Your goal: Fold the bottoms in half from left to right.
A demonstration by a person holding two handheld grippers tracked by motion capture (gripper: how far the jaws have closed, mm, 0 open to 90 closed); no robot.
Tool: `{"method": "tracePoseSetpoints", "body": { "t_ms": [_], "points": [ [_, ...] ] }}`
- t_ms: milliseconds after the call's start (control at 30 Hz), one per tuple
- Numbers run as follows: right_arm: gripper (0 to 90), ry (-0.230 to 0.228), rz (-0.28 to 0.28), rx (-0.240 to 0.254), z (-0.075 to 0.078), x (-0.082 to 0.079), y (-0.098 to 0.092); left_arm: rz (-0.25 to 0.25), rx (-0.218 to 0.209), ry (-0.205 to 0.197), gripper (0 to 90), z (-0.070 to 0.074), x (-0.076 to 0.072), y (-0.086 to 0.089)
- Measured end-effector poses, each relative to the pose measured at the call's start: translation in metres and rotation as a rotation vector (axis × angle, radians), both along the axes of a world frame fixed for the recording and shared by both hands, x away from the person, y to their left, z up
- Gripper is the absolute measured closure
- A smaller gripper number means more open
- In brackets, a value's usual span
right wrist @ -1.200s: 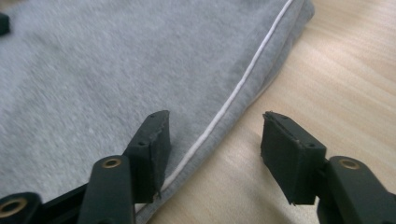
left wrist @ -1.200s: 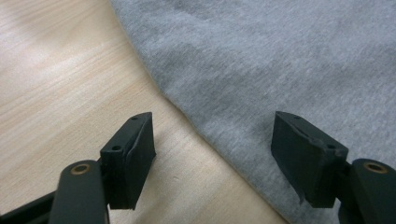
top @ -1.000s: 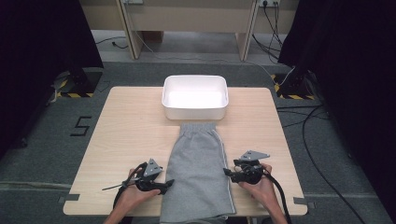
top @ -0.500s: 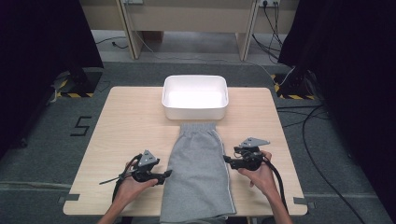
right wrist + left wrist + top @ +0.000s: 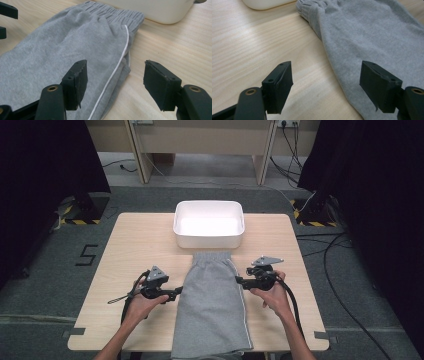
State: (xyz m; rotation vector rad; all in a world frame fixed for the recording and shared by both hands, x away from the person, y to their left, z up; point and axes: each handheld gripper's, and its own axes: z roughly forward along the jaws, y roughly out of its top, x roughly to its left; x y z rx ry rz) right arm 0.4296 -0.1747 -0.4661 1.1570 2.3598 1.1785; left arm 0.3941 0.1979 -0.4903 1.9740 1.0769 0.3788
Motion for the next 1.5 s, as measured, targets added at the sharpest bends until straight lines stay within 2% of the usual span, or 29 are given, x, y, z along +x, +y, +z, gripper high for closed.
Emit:
{"method": "tracePoseSetpoints", "body": {
  "t_ms": [167,367,567,800,900,1100,1200,1300,1400,1500],
  "points": [
    [33.8,0.007,-0.005,-0.010,0.000,0.008,0.003,0.011,-0.009,0.016,24.7,-0.001,0.011,0.001],
    [33.6,0.011,-0.019,0.005,0.002,0.019,0.005,0.021,-0.017,0.021,22.6,0.000,0.023,-0.003],
    [33.2,0.012,-0.016,0.015,0.002,0.027,0.012,0.019,-0.028,0.017,22.0,0.005,0.033,-0.009],
    [32.7,0.017,-0.019,0.015,0.003,0.035,0.016,0.016,-0.048,0.031,21.9,0.005,0.046,-0.019],
    [32.7,0.015,-0.019,0.024,0.003,0.038,0.018,0.012,-0.044,0.036,21.8,0.005,0.051,-0.024],
    [32.3,0.028,-0.020,0.008,0.003,0.047,0.023,0.015,-0.043,0.046,21.9,0.008,0.065,-0.031],
    [32.2,0.026,-0.022,0.009,0.002,0.052,0.025,0.027,-0.069,0.060,21.8,0.007,0.073,-0.033],
    [32.0,0.036,-0.024,0.001,0.000,0.056,0.027,0.025,-0.056,0.072,21.1,0.006,0.081,-0.038],
    [31.9,0.040,-0.027,-0.005,-0.002,0.059,0.028,0.040,-0.069,0.068,21.3,0.007,0.089,-0.040],
    [31.9,0.049,-0.032,-0.005,-0.002,0.061,0.028,0.037,-0.052,0.080,20.9,0.008,0.095,-0.043]
  ]
}}
